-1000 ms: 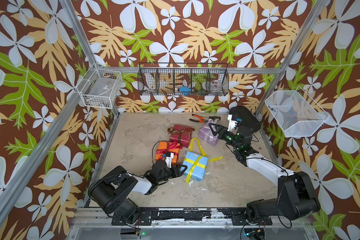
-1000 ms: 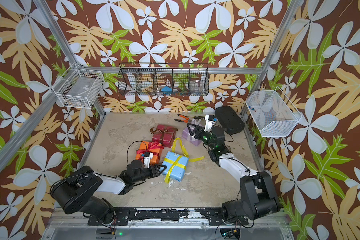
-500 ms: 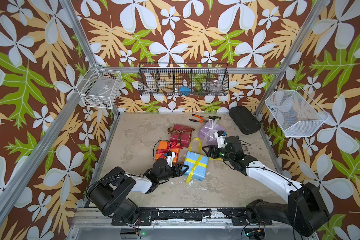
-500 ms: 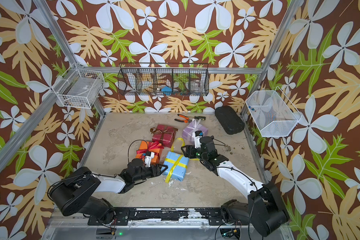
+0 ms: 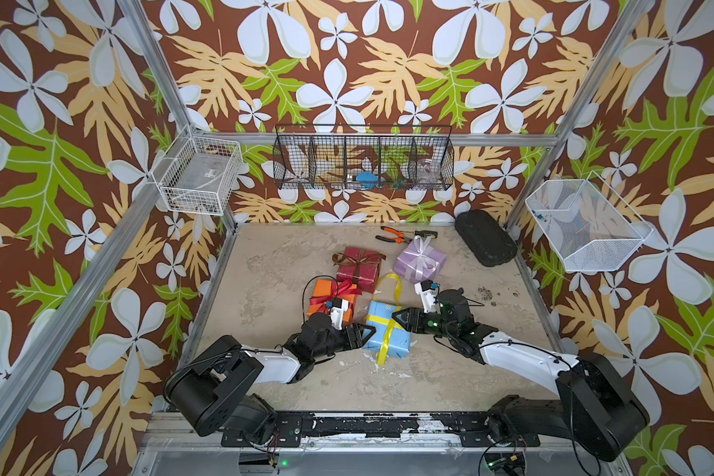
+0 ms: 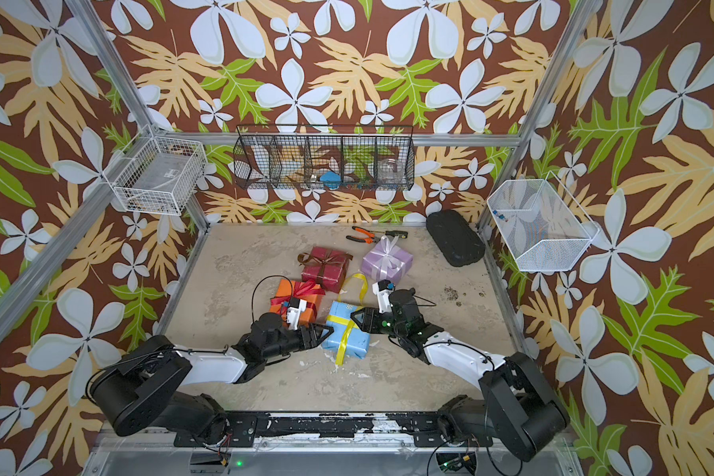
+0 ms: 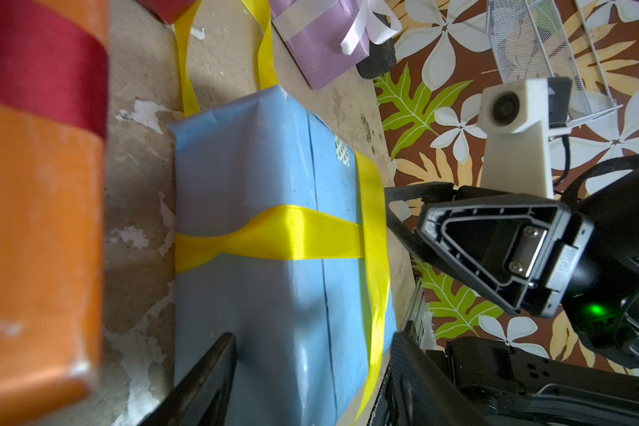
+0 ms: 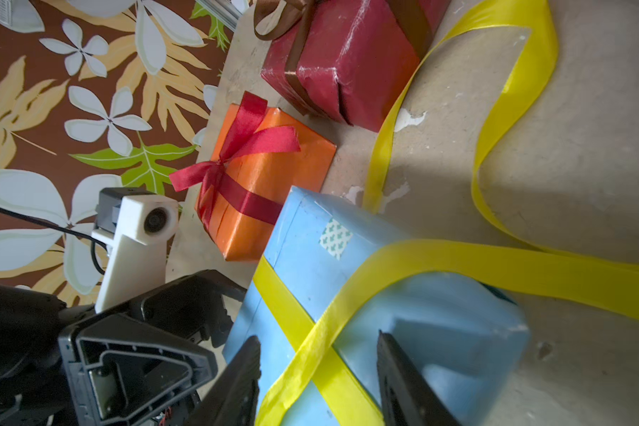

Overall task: Untie the ribbon bows on the gift boxes
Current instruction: Untie the ribbon from the gift box.

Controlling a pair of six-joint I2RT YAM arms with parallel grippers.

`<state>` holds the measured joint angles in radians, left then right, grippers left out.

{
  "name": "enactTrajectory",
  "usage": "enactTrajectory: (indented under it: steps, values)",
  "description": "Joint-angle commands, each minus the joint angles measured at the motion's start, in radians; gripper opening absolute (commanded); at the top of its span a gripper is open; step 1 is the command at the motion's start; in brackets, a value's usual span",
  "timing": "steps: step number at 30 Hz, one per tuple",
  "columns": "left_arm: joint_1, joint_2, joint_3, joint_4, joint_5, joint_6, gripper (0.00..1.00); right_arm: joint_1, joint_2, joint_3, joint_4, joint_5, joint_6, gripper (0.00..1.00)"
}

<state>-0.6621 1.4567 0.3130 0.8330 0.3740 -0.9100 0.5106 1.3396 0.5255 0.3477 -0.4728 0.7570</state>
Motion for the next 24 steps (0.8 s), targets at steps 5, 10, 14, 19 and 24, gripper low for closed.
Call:
enactTrajectory:
  steps: [5, 10, 14, 19, 24]
  values:
    - [-0.001, 0.04, -0.013, 0.009, -0.008, 0.02, 0.69, 0.005, 0.077, -0.008, 0.137, -0.044, 0.088, 0.48]
    - [-0.001, 0.045, -0.021, 0.022, -0.003, 0.015, 0.69, 0.005, 0.12, -0.006, 0.21, -0.063, 0.126, 0.28]
    - [0.002, 0.025, -0.032, 0.024, -0.011, 0.006, 0.69, 0.005, 0.117, 0.002, 0.234, -0.08, 0.125, 0.04]
    - [0.087, -0.012, -0.055, 0.061, 0.033, -0.06, 0.71, 0.028, 0.039, 0.015, 0.266, -0.163, 0.083, 0.0]
    - [0.197, -0.11, -0.056, -0.018, 0.054, -0.04, 0.72, 0.147, -0.025, 0.113, 0.038, -0.122, -0.116, 0.0]
